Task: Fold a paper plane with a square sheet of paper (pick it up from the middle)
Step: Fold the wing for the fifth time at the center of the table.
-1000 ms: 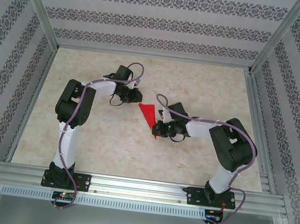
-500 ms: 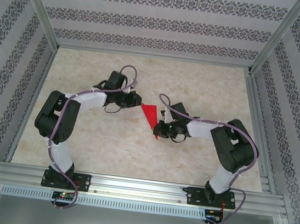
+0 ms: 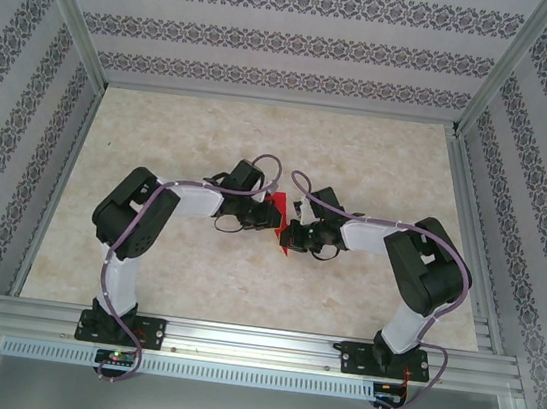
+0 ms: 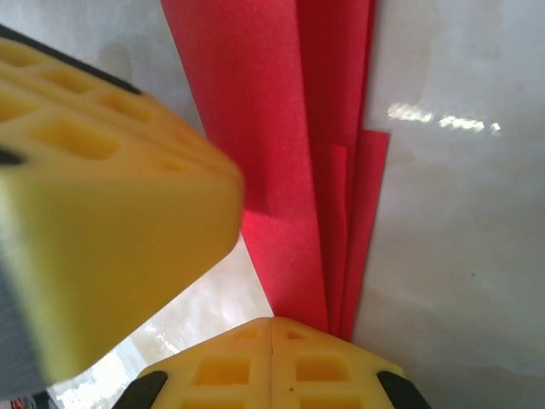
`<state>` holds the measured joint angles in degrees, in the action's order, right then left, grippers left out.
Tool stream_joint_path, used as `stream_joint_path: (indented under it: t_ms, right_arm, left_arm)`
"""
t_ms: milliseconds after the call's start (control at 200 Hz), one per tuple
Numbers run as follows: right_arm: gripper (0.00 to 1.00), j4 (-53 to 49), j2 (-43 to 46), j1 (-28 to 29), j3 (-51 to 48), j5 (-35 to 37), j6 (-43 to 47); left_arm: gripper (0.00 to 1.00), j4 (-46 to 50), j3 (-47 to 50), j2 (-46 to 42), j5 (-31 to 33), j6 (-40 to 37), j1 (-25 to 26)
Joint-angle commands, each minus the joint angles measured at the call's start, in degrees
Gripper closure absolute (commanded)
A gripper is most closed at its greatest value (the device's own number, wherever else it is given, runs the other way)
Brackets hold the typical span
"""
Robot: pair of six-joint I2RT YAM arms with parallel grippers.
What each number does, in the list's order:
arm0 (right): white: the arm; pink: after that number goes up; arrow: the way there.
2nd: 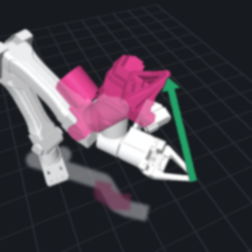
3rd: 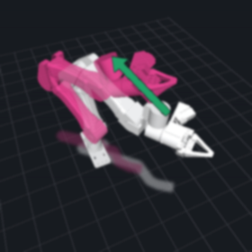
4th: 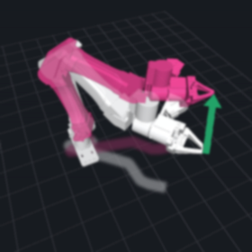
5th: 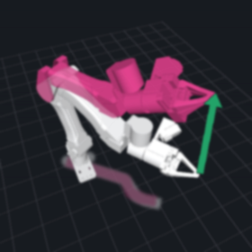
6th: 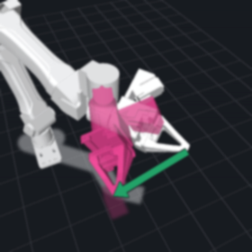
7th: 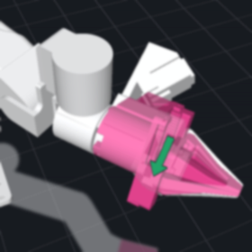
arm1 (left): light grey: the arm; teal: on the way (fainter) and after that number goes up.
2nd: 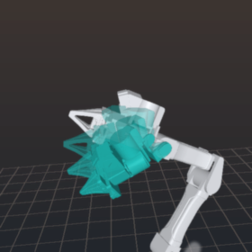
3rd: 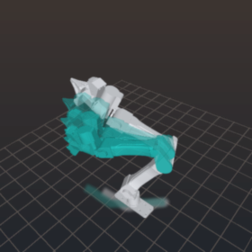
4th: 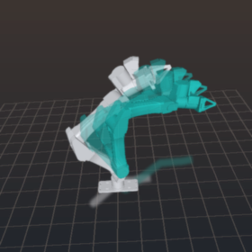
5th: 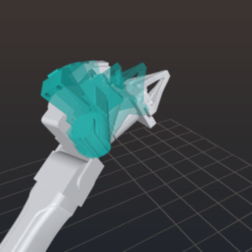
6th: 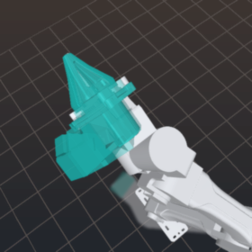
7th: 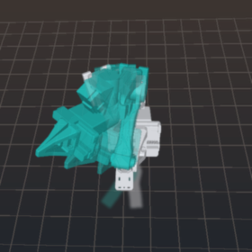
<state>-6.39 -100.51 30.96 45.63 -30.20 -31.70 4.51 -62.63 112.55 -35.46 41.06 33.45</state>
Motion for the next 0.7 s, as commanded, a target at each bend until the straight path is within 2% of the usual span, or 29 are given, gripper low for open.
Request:
stream_joint_path:
  t_ms: [0, 310, 540, 694]
  right_arm:
    - [0.97, -6.9, -1.2, -0.3, -1.5, 4.3, -0.7]
    - [0.98, -9.4, -1.5, -0.8, -2.7, 5.8, 0.3]
    - [0.97, -9.0, -1.0, -1.4, -3.7, 5.6, 0.4]
    - [0.98, -8.6, -1.4, -1.7, -4.0, 5.4, 0.5]
  left_arm:
    - [0.88, 3.0, -2.4, 1.5, 2.3, -1.0, 0.4]
    - [0.88, 14.2, -8.9, 5.2, 11.1, -5.0, -0.3]
    - [0.88, 14.2, -10.5, 8.2, 11.1, -7.5, -3.7]
    - [0.88, 10.2, -11.0, 9.3, 8.0, -9.0, -7.7]
